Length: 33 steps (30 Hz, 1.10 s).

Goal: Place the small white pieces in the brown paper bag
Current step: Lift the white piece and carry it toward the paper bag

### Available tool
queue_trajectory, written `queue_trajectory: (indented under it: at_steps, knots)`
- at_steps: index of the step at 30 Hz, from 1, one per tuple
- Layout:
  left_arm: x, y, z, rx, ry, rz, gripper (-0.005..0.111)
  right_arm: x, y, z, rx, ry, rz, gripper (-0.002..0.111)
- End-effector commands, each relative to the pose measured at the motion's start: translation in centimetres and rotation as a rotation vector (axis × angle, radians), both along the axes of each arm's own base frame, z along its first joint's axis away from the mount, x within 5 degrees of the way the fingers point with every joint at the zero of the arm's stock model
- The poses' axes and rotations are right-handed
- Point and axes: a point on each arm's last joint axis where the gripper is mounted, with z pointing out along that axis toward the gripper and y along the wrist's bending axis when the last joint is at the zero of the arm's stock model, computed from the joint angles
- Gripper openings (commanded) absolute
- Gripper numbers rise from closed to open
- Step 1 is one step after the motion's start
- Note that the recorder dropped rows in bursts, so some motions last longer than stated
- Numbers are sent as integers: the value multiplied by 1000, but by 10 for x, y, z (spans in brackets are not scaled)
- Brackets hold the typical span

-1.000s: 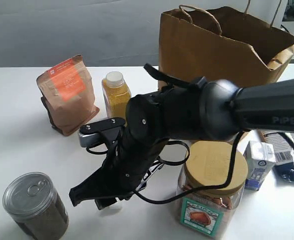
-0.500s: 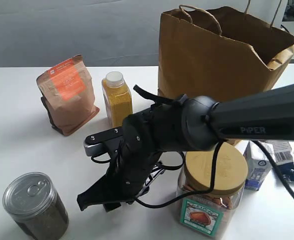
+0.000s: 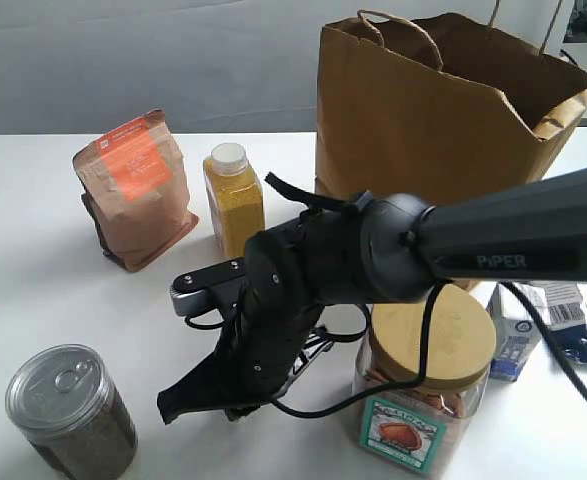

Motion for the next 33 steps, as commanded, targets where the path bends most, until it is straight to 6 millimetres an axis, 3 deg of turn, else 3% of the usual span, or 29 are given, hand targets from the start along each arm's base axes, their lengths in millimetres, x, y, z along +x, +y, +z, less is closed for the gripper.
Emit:
queue_trajectory:
  at_steps: [1,6,15,20,23,29,33]
  knots:
    - [0,0,-1,-11,-6,-4,0,-3,-3,4,-26,15,10,0]
    - [0,0,-1,-11,-6,-4,0,-6,-7,35,24,2,15,0]
    - [0,0,-1,-11,-6,-4,0,-17,-30,144,292,-100,12,0]
    - [0,0,-1,-11,-6,-4,0,-24,-61,206,440,-232,11,0]
    - [0,0,-1,-11,-6,-4,0,-21,-84,233,461,-372,-47,0]
    - [0,0,-1,-11,-6,-4,0,-8,-130,270,422,-649,-252,0]
    - [0,0,-1,-11,-6,-4,0,5,-154,281,311,-822,-375,0]
